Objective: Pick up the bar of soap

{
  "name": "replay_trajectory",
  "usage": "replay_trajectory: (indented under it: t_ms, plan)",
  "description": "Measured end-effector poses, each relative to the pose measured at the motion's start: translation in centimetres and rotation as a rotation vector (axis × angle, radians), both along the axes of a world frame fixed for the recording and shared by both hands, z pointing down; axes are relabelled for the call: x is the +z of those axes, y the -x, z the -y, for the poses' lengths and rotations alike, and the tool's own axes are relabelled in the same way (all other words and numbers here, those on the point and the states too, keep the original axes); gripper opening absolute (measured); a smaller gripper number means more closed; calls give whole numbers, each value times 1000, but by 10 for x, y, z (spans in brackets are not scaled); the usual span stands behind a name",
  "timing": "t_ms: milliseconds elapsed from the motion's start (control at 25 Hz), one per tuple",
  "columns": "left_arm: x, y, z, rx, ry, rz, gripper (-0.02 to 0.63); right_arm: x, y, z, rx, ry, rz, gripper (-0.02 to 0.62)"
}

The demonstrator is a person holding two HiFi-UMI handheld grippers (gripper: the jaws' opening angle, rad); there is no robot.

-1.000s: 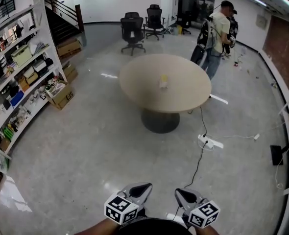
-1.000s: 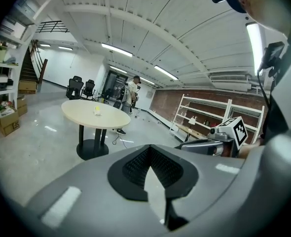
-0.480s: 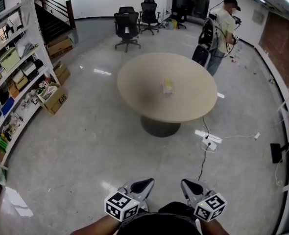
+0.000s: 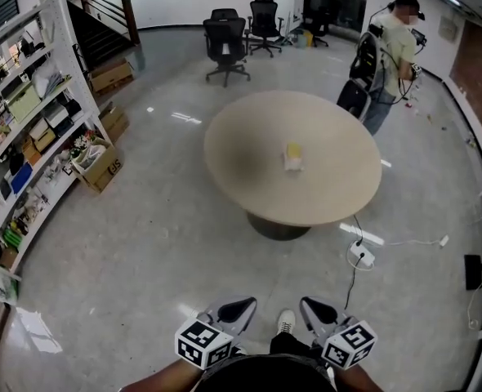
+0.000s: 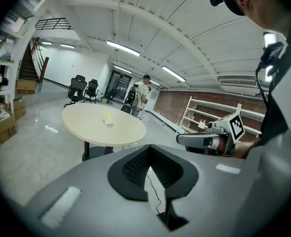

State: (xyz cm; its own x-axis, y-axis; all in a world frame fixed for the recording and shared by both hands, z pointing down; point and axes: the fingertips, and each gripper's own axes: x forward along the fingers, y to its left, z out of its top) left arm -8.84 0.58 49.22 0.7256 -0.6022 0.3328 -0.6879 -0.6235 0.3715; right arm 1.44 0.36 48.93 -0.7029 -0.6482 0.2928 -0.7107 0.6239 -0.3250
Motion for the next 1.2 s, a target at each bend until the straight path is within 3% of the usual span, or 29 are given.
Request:
replay_trajectory:
  t_ms: [280, 440, 680, 880, 1200]
  plan:
    - [-15, -43, 95, -89, -17, 2, 6, -9, -47, 95, -53, -19, 44, 5]
    - [-17, -64, 142, -162, 16, -54, 6, -7, -82, 136, -70, -17, 56, 5]
    - [-12, -95, 186, -189, 14, -6, 6, 11, -116, 189, -90, 10, 69, 5]
    - [-12, -103, 210, -164, 3, 40, 6, 16, -115, 220, -102, 26, 76, 5]
    - [-5, -73, 304, -122, -7, 15, 6, 22, -85, 305, -73, 46, 18, 5]
